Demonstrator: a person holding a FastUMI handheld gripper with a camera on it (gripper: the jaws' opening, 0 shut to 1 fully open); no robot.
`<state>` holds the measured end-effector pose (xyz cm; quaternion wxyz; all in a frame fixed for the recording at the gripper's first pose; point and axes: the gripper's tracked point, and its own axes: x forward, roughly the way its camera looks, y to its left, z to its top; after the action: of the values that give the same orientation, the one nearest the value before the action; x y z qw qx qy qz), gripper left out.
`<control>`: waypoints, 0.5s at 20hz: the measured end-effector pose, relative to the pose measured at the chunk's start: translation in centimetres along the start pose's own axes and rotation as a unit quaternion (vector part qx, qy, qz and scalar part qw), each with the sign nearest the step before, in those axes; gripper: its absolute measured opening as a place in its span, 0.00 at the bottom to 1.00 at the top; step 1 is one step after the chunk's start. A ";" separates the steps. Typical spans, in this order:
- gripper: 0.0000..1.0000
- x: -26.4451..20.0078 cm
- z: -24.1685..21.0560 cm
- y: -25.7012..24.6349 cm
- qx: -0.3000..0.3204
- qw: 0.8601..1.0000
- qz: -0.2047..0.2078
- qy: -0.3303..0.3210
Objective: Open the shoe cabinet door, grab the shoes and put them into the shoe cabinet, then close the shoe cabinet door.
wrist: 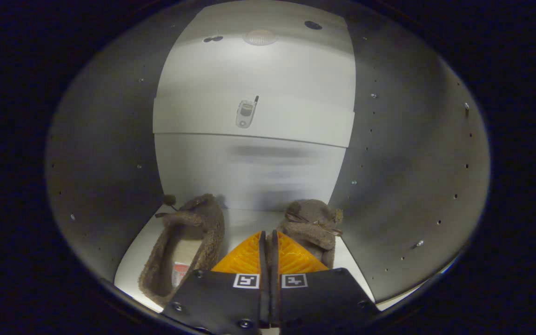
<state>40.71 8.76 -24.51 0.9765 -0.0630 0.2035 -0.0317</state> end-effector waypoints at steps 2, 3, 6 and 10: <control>0.05 -0.7 0.3 -0.2 0.016 1.000 -0.001 -0.003; 0.07 0.0 0.1 -0.1 0.022 1.000 -0.001 -0.002; 0.13 -0.7 0.2 -0.6 0.030 1.000 -0.004 -0.001; 0.27 -0.8 -0.3 -0.8 0.030 0.999 -0.008 0.009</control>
<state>39.82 8.01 -24.33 0.9758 -0.0348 0.2109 -0.0459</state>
